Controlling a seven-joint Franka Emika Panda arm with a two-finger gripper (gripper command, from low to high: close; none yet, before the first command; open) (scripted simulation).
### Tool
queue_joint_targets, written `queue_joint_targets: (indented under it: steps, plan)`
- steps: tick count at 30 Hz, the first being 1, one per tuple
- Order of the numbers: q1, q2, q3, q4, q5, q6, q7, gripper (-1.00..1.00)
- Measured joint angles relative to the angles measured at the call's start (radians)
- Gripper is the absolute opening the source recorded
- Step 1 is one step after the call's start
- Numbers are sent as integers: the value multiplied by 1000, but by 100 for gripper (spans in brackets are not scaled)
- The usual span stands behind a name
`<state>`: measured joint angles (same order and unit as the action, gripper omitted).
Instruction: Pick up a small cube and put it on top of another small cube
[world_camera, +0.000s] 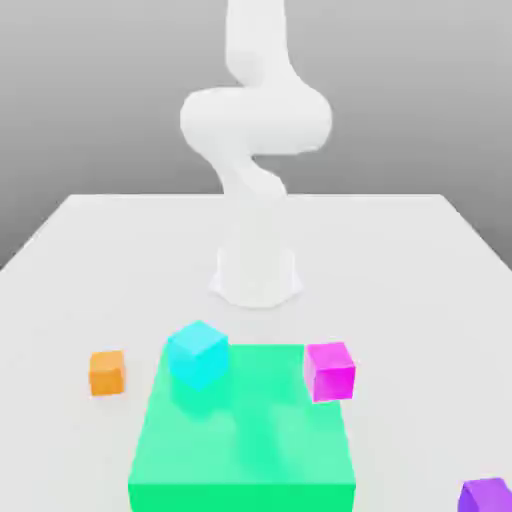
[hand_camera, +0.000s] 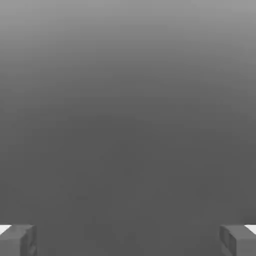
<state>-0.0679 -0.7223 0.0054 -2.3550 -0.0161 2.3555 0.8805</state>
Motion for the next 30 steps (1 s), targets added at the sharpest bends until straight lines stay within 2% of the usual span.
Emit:
queue_joint_targets:
  steps: [8,16,21,28,29,30]
  plan:
    - [-226,285,-14,-192,-61,199,294,0]
    - [-403,555,-79,-377,-81,390,546,0]
    - [-498,723,-130,-487,7,512,627,0]
    - [-560,974,-33,-461,118,712,570,0]
    - [-569,1002,-25,-456,120,735,567,-100]
    - [-569,1002,-25,-456,120,735,567,-100]
